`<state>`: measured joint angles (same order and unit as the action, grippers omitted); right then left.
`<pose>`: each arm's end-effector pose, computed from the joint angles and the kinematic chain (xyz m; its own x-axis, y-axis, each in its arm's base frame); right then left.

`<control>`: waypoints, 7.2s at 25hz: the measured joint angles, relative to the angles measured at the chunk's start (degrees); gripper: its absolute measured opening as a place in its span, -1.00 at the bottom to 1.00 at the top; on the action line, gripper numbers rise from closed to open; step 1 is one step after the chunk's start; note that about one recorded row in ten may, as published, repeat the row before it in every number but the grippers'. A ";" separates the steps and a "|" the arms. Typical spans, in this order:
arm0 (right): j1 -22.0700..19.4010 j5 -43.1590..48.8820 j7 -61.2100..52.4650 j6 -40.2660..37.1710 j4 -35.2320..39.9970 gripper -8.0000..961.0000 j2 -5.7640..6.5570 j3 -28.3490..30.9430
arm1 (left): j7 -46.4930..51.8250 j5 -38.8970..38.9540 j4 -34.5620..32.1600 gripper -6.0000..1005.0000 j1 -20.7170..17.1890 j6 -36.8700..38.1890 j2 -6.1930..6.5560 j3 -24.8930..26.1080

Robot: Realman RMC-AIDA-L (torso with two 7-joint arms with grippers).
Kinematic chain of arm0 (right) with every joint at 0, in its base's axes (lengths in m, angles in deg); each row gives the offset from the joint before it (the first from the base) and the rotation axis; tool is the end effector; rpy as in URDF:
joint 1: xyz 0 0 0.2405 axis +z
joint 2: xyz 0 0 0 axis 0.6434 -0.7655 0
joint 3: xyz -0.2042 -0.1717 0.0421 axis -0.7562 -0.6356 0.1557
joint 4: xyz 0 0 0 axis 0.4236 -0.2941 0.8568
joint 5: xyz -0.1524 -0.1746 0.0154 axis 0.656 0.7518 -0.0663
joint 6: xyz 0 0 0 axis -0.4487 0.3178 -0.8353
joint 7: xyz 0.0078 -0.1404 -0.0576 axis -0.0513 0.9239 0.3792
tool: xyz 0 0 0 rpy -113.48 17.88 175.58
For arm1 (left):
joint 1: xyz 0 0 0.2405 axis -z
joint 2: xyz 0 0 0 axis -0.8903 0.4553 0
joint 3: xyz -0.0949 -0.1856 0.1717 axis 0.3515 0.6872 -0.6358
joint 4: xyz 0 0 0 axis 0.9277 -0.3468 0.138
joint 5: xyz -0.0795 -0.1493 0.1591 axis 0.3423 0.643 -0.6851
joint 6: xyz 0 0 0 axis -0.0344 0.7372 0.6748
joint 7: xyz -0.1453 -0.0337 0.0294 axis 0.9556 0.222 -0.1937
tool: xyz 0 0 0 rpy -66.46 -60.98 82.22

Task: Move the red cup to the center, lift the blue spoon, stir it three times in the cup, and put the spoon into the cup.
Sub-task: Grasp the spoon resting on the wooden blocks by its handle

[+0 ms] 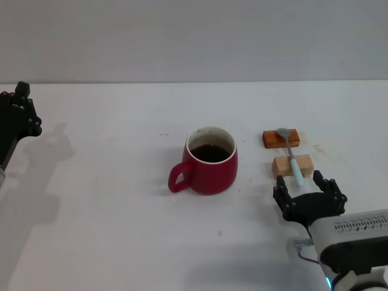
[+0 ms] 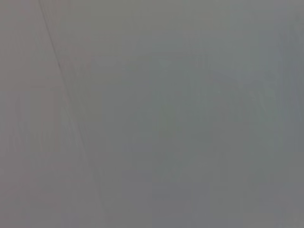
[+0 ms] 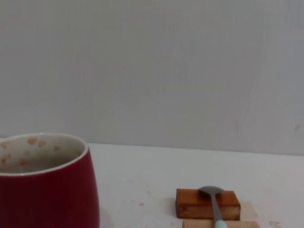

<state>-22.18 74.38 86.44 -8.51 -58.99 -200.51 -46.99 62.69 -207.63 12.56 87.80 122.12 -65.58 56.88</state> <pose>0.2751 0.2695 -0.1603 0.7381 -0.2738 -0.6166 -0.6660 -0.1492 -0.7309 -0.3633 0.3577 -0.0059 0.8911 -0.1242 0.4365 0.4273 -0.0949 -0.8991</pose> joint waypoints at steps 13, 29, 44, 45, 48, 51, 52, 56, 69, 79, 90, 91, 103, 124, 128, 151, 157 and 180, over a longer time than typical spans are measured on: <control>1.78 0.01 0.00 2.46 1.00 0.49 -0.15 2.04 | 0.08 -0.01 -0.48 -0.99 0.72 -0.58 0.16 0.00; 1.79 -1.18 -0.34 2.45 1.76 0.34 -0.28 1.78 | 0.08 -0.01 -0.55 -0.99 0.54 -0.64 0.18 0.00; 2.76 -1.23 -0.25 2.43 1.63 -0.03 -0.23 1.42 | 0.07 -0.01 -0.46 -0.99 0.33 -0.56 0.27 -0.20; 2.76 -1.23 -0.25 2.43 1.63 -0.03 -0.23 1.42 | 0.07 -0.01 -0.46 -0.99 0.33 -0.56 0.27 -0.20; 2.68 -1.23 -0.32 2.43 1.71 -0.04 -0.28 1.42 | 0.07 -0.01 -0.52 -0.99 0.27 -0.61 0.27 -0.61; 2.56 -1.23 -0.35 2.43 1.78 -0.04 -0.30 1.50 | 0.07 -0.01 -0.55 -0.99 0.25 -0.62 0.27 -0.70; 2.51 -1.23 -0.35 2.43 1.81 -0.04 -0.30 1.55 | 0.07 -0.01 -0.55 -0.99 0.24 -0.62 0.27 -0.70; 2.44 -1.27 -0.38 2.43 1.87 -0.05 -0.32 1.81 | 0.07 0.00 -0.56 -0.99 0.24 -0.70 0.27 -0.71; 2.84 -1.32 -0.44 2.44 2.05 -0.13 -0.32 2.21 | 0.07 -0.01 -0.65 -0.99 0.32 -0.72 0.27 -0.71; 2.86 -2.66 -0.45 3.12 2.31 -0.23 -0.32 1.84 | 0.07 0.00 -0.64 -0.99 0.32 -0.60 0.09 -0.70; 3.03 -2.43 -0.25 2.88 2.40 -0.28 -0.32 1.60 | 0.07 0.00 -0.70 -0.99 0.17 -0.36 -0.18 -0.42; 3.12 -2.42 -0.20 2.88 2.40 -0.28 -0.32 1.64 | 0.07 0.00 -0.70 -0.99 0.17 -0.36 -0.18 -0.42; 3.52 -2.36 -0.09 3.12 2.31 -0.29 -0.32 1.82 | 0.07 0.00 -1.24 -0.99 0.38 -0.40 -0.26 -0.35; 2.68 -2.40 -0.03 2.49 1.86 -0.45 -0.30 1.23 | 0.07 0.00 -1.26 -0.99 0.16 -0.34 -0.17 -0.68; 2.56 -2.36 -0.01 2.35 1.76 -0.45 -0.22 1.23 | 0.07 0.00 -1.26 -0.99 0.11 -0.28 -0.17 -0.70; 2.97 -2.27 0.09 2.34 1.98 -0.45 -0.05 1.25 | 0.07 0.00 -1.25 -0.99 -0.38 -0.11 -0.39 -0.71; 3.07 -2.27 0.09 2.75 2.16 -0.45 -0.05 1.25 | 0.07 0.00 -1.26 -0.99 -0.38 0.00 -0.46 -0.71; 3.59 -2.27 0.09 2.87 2.59 -0.47 -0.06 1.42 | 0.08 0.00 -1.26 -0.99 -0.37 -0.08 -0.44 -0.70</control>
<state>-18.59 72.11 86.53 -5.65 -56.39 -200.57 -45.57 62.76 -207.63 11.30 87.44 122.04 -66.02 56.18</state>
